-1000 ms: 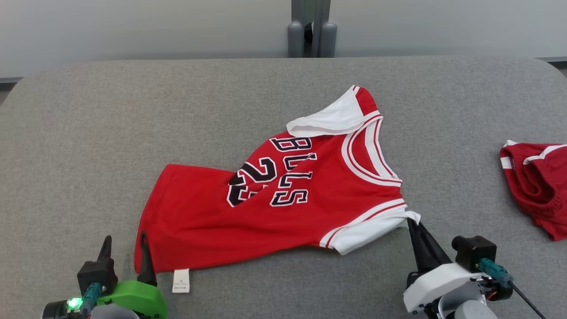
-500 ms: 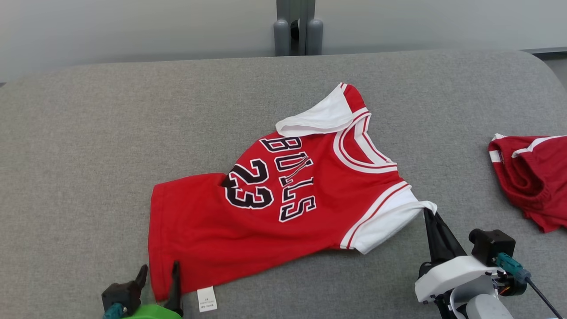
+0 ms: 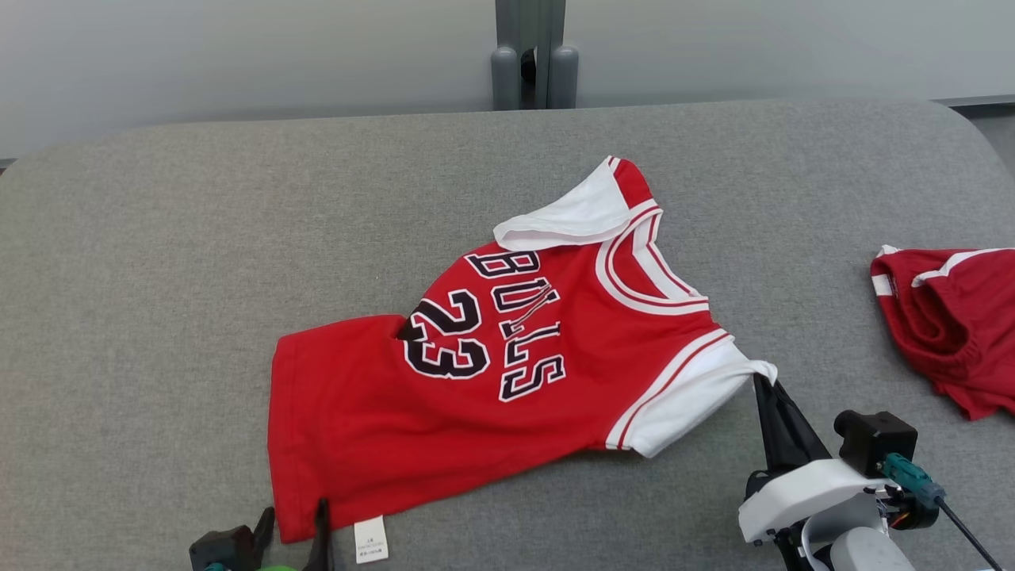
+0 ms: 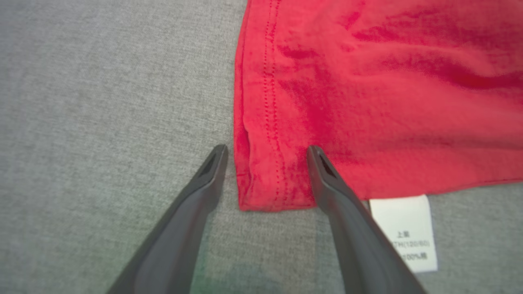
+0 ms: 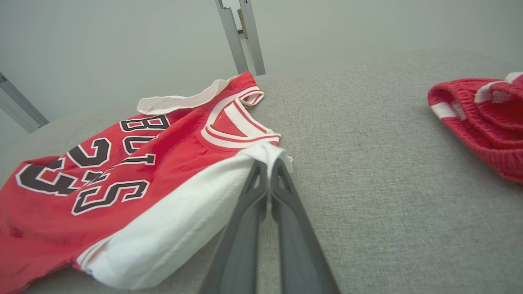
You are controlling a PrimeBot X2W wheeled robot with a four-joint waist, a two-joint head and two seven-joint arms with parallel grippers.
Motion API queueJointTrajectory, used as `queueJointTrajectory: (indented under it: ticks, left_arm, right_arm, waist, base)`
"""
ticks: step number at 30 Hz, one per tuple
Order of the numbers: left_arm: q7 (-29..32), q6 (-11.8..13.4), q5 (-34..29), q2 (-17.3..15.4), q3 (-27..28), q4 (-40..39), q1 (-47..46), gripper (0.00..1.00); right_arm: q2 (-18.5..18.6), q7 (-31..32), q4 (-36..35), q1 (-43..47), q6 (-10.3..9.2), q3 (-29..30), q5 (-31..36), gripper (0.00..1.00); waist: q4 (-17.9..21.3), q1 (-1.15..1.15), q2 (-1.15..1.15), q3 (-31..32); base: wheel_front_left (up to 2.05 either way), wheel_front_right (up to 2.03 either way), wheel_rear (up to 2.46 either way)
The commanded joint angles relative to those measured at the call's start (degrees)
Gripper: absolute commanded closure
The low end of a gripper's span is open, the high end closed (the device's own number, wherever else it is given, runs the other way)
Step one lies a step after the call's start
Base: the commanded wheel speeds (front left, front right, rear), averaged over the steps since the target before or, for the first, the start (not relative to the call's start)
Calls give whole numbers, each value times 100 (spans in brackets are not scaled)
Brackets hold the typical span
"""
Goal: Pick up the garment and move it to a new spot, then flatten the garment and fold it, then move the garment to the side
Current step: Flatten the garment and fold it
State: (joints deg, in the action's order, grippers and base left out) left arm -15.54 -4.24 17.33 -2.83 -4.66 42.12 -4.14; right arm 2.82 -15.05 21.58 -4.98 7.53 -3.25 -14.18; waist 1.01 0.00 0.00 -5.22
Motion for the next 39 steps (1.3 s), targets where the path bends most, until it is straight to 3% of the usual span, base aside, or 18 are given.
queueJointTrajectory:
  ticks: [1, 2, 3, 10, 21, 27, 32, 39]
  left_arm:
    - [92, -31, 75, -12, -72, 274, -3, 55]
    - [95, -49, 110, -11, -117, 366, -23, 85]
    - [96, -72, 159, -4, -164, 432, -49, 100]
    - [53, -160, 196, -4, -193, 26, -255, 100]
    - [44, -278, -248, -125, 268, -2050, -1060, 100]
    - [44, -315, -381, -422, 423, -2783, -1932, 100]
    - [44, -317, -460, -823, 516, -3011, -2819, 100]
    - [182, -323, -628, -1201, 372, -2603, -4082, 100]
  right_arm:
    - [18, -16, -27, 1, -9, -13, 19, 100]
    - [18, -16, -40, -7, -9, -9, 12, 100]
    - [19, -16, -45, -15, -9, -2, -8, 100]
    - [19, -16, -353, -118, -9, 38, -193, 100]
    - [16, -16, -1213, -805, -9, 87, -363, 100]
    - [101, -16, -1767, -1536, -9, 154, -318, 100]
    - [190, -16, -2009, -2461, -7, 115, -347, 100]
    - [379, 98, -1541, -3967, -7, 23, -148, 100]
  waist:
    - [26, 0, 0, 10]
    - [34, 0, 0, 12]
    - [41, 0, 0, 19]
    - [16, 0, 0, 89]
    - [25, 0, 0, 426]
    - [134, 0, 0, 469]
    - [200, 0, 0, 294]
    - [181, 0, 0, -300]
  base:
    - [0, 0, 0]
    - [0, 0, 0]
    - [0, 0, 0]
    - [0, 0, 0]
    - [0, 0, 0]
    - [0, 0, 0]
    - [0, 0, 0]
    - [0, 0, 0]
